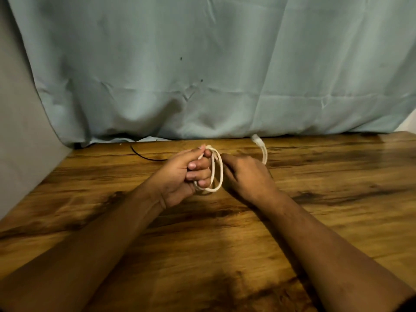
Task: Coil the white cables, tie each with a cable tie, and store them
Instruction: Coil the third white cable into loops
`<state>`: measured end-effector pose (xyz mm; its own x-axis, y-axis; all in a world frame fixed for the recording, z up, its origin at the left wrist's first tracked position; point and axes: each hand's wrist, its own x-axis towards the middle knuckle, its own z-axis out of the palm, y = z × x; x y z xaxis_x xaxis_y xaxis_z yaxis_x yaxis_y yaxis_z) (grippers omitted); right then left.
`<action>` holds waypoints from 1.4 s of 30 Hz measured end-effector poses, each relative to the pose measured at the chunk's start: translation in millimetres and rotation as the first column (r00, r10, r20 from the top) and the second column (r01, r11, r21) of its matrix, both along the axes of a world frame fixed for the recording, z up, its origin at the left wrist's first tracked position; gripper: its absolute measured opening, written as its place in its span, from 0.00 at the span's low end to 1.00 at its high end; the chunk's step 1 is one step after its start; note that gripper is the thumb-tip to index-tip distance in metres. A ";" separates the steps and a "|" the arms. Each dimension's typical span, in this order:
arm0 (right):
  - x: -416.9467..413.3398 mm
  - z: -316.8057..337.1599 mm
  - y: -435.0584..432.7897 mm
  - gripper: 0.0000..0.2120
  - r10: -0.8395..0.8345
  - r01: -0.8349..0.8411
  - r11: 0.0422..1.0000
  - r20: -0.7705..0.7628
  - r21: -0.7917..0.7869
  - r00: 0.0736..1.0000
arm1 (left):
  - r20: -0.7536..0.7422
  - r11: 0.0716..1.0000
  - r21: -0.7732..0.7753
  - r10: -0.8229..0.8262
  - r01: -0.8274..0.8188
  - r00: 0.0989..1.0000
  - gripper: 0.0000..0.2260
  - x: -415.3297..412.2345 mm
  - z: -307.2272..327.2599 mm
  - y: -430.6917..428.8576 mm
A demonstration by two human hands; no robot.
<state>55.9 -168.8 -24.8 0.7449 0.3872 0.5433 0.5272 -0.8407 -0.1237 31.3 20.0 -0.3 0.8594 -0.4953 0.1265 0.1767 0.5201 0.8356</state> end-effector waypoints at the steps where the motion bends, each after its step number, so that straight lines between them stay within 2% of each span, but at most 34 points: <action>1: -0.5 -2.4 2.3 0.15 0.018 -0.018 0.998 0.001 -0.055 1.000 | -0.023 0.998 -0.059 0.011 -0.012 1.000 0.09 3.8 0.5 2.7; 5: -5.5 -9.0 16.5 0.14 0.054 -0.056 0.961 -0.018 -0.271 0.998 | -0.203 0.952 -0.230 0.156 -0.202 0.967 0.12 22.3 2.7 26.0; 10: -21.3 -4.4 36.3 0.12 0.188 -0.192 0.923 -0.045 -0.334 0.981 | -0.353 0.860 -0.206 0.380 -0.468 0.855 0.13 35.8 3.5 47.0; 15: -35.0 1.7 53.3 0.06 0.295 -0.284 0.891 -0.022 -0.353 0.955 | -0.294 0.819 -0.073 0.528 -0.569 0.797 0.12 42.2 -0.5 52.2; 19: -41.5 6.8 55.3 0.06 0.347 -0.326 0.895 0.016 -0.306 0.938 | -0.092 0.771 0.146 0.635 -0.620 0.767 0.09 44.5 -7.4 55.0; 22: -41.4 12.2 50.0 0.05 0.365 -0.325 0.912 0.136 -0.248 0.921 | 0.126 0.758 0.286 0.577 -0.586 0.807 0.08 40.8 -13.0 51.4; 26: -35.2 23.0 33.8 0.14 0.308 -0.276 0.949 0.247 -0.156 0.919 | 0.318 0.716 0.443 0.438 -0.540 0.841 0.10 29.9 -17.9 41.6; 28: -30.9 27.4 24.5 0.14 0.265 -0.242 0.963 0.292 -0.115 0.919 | 0.387 0.678 0.530 0.341 -0.509 0.857 0.11 25.5 -18.1 37.4; 33: -15.7 27.3 5.0 0.09 0.162 -0.172 0.985 0.395 -0.010 0.904 | 0.370 0.736 0.576 0.152 -0.354 0.917 0.11 17.3 -14.6 27.3; 37: -7.7 24.3 -4.3 0.10 0.113 -0.127 0.992 0.407 0.007 0.906 | 0.234 0.867 0.457 0.095 -0.196 0.967 0.13 6.7 -11.5 9.7; 39: -5.8 23.4 -5.8 0.12 0.104 -0.125 0.992 0.370 0.034 0.923 | 0.196 0.905 0.412 0.028 -0.109 0.980 0.14 2.3 -8.7 5.6; 42: -7.5 17.7 -1.5 0.15 0.151 -0.185 0.972 0.219 0.144 0.964 | 0.180 0.909 0.414 -0.043 -0.036 0.983 0.14 1.0 -9.5 5.8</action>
